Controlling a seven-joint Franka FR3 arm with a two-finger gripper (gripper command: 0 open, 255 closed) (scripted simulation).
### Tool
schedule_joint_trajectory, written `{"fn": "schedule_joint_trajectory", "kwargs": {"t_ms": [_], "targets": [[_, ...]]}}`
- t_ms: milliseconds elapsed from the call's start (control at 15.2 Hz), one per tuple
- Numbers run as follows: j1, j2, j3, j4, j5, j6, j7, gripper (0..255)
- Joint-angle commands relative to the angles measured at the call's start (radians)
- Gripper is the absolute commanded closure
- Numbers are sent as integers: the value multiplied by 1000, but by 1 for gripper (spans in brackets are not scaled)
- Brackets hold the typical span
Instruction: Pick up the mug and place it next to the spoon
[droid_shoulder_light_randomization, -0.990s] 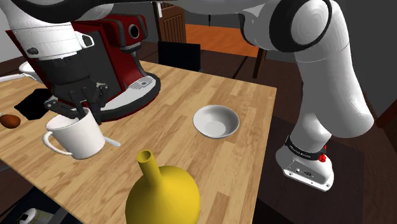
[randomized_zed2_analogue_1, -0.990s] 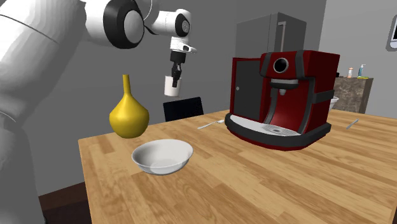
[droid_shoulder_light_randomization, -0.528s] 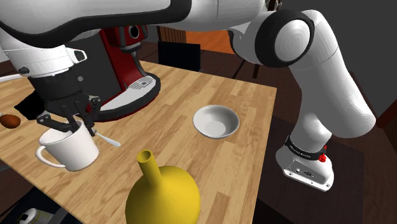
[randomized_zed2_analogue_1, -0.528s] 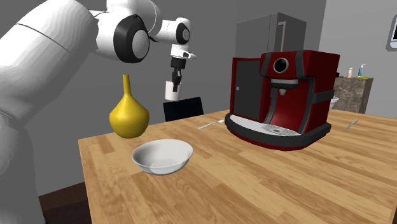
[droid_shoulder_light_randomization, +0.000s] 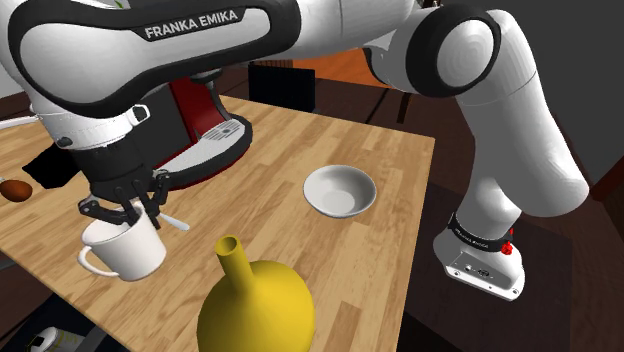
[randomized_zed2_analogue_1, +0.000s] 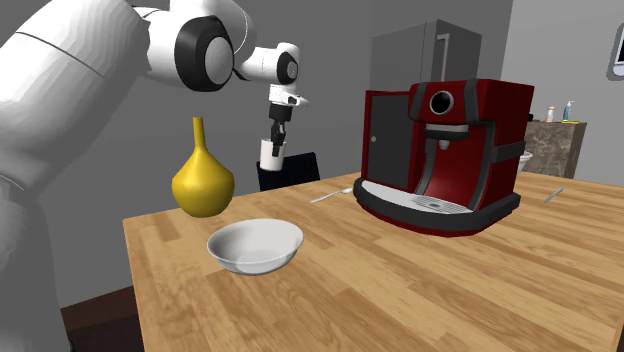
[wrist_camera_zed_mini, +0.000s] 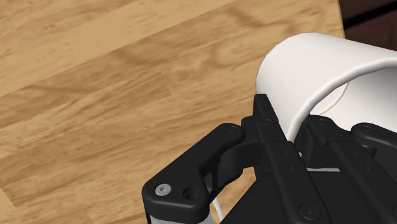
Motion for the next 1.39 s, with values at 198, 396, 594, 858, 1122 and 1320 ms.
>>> {"fn": "schedule_joint_trajectory", "kwargs": {"t_ms": [198,396,594,858,1122,1320], "targets": [[-7,1,-2,-64,0,66,-5,255],[-11,4,-3,-101,-1,104,-8,255],[-13,9,-4,-134,-2,141,-10,255],[-16,19,-7,-172,-5,188,-13,255],[-17,29,-9,-195,-7,221,-15,255],[-17,29,-9,-194,-7,221,-15,255]]}}
